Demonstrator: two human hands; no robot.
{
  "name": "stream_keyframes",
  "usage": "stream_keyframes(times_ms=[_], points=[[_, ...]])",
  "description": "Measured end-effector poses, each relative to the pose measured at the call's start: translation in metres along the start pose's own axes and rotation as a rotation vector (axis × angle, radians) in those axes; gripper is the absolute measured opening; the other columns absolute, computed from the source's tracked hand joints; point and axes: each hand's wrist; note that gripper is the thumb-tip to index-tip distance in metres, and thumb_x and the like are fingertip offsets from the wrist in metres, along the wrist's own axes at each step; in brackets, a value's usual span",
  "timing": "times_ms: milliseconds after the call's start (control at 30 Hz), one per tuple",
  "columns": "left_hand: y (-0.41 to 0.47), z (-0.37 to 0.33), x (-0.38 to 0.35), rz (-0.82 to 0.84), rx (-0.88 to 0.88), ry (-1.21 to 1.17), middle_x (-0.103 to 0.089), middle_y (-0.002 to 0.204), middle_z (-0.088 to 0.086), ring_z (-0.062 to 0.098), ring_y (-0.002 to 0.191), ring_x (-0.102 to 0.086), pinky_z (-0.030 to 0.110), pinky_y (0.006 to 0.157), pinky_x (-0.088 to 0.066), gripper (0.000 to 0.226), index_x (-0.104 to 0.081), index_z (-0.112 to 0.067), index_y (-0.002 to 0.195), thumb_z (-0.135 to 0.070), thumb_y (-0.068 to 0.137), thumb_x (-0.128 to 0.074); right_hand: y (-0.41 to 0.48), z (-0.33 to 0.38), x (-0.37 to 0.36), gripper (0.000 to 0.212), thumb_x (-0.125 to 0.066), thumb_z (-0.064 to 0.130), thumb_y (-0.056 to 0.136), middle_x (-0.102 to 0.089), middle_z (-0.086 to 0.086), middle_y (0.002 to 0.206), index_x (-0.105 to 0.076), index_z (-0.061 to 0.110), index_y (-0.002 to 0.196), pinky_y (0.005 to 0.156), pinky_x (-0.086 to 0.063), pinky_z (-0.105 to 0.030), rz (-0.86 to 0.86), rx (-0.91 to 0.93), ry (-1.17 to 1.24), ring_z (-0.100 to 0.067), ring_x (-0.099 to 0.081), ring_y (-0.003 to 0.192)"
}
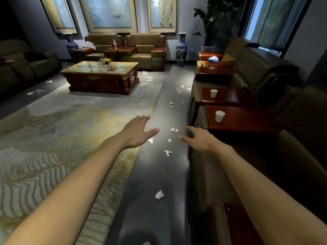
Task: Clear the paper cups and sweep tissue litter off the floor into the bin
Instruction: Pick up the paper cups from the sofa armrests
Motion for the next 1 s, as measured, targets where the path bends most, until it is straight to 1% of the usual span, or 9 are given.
stream_keyframes(times_ms=[100,200,300,400,567,633,767,900,1000], points=[[0.099,0.024,0.018,0.043,-0.034,-0.016,-0.024,0.155,0.003,0.018,0.144,-0.014,0.032,0.114,-0.015,0.068,-0.025,-0.012,0.148,-0.05,0.094,-0.044,0.081,0.004,0.019,0.071,-0.043,0.06,0.092,-0.03,-0.008,0.154,-0.025,0.023,0.15,0.114,-0.028,-0.047,-0.04,-0.04,0.046,-0.029,-0.031,0.14],[0.19,0.023,0.022,0.123,-0.1,-0.04,-0.026,0.154,0.004,0.017,0.143,-0.018,0.03,0.113,-0.017,0.066,-0.027,-0.012,0.147,-0.048,0.095,-0.044,0.144,-0.016,0.044,0.071,-0.042,0.061,0.091,-0.033,-0.007,0.152,-0.026,0.023,0.15,0.113,-0.028,-0.048,-0.07,-0.148,0.045,-0.028,-0.032,0.139],[0.274,0.011,0.007,0.205,-0.205,-0.044,-0.026,0.154,0.004,0.018,0.143,-0.019,0.03,0.113,-0.017,0.065,-0.027,-0.012,0.147,-0.047,0.095,-0.044,0.2,-0.055,0.062,0.074,-0.043,0.064,0.089,-0.038,-0.007,0.15,-0.026,0.024,0.149,0.111,-0.032,-0.051,-0.093,-0.275,0.091,-0.028,-0.037,0.136],[0.36,0.007,-0.021,0.276,-0.275,0.004,-0.024,0.155,0.005,0.019,0.144,-0.017,0.034,0.117,-0.016,0.067,-0.027,-0.014,0.148,-0.051,0.094,-0.043,0.264,-0.097,0.074,0.072,-0.044,0.061,0.091,-0.037,-0.007,0.149,-0.025,0.023,0.15,0.111,-0.031,-0.049,-0.085,-0.392,0.103,-0.028,-0.038,0.134],[0.522,0.004,-0.062,0.345,-0.284,0.045,-0.02,0.157,0.003,0.02,0.145,-0.015,0.042,0.118,-0.017,0.07,-0.023,-0.016,0.149,-0.054,0.093,-0.041,0.389,-0.173,0.093,0.075,-0.044,0.062,0.09,-0.038,-0.007,0.148,-0.023,0.022,0.15,0.111,-0.031,-0.048,-0.084,-0.45,0.144,-0.028,-0.038,0.133],[0.587,-0.005,-0.074,0.35,-0.274,0.016,-0.02,0.157,0.004,0.02,0.145,-0.015,0.041,0.118,-0.017,0.069,-0.023,-0.016,0.149,-0.052,0.094,-0.041,0.437,-0.203,0.102,0.073,-0.044,0.06,0.091,-0.036,-0.006,0.15,-0.023,0.021,0.15,0.112,-0.028,-0.048,-0.079,-0.484,0.143,-0.028,-0.034,0.137],[0.697,-0.023,-0.108,0.354,-0.294,-0.118,-0.022,0.156,0.003,0.019,0.145,-0.017,0.037,0.117,-0.018,0.065,-0.024,-0.017,0.148,-0.047,0.095,-0.045,0.508,-0.262,0.106,0.075,-0.048,0.059,0.089,-0.022,-0.006,0.157,-0.02,0.026,0.151,0.116,-0.022,-0.049,-0.134,-0.599,0.191,-0.029,-0.018,0.144],[0.776,-0.03,-0.159,0.4,-0.314,-0.174,-0.026,0.155,0.0,0.016,0.142,-0.024,0.032,0.113,-0.022,0.064,-0.024,-0.021,0.149,-0.047,0.095,-0.045,0.555,-0.321,0.094,0.077,-0.049,0.054,0.092,-0.008,-0.005,0.16,-0.01,0.027,0.153,0.118,-0.01,-0.046,-0.138,-0.74,0.209,-0.026,-0.002,0.147],[0.827,-0.031,-0.207,0.428,-0.334,-0.201,-0.027,0.154,-0.001,0.016,0.141,-0.026,0.034,0.113,-0.023,0.063,-0.024,-0.022,0.148,-0.047,0.095,-0.045,0.587,-0.366,0.073,0.085,-0.053,0.056,0.089,0.0,-0.007,0.161,-0.004,0.029,0.153,0.117,-0.007,-0.049,-0.173,-0.856,0.237,-0.028,0.004,0.147]])
Point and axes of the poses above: each hand's wrist, its own y-axis towards the middle knuckle, its own x-axis out of the back of the hand, z = x × y
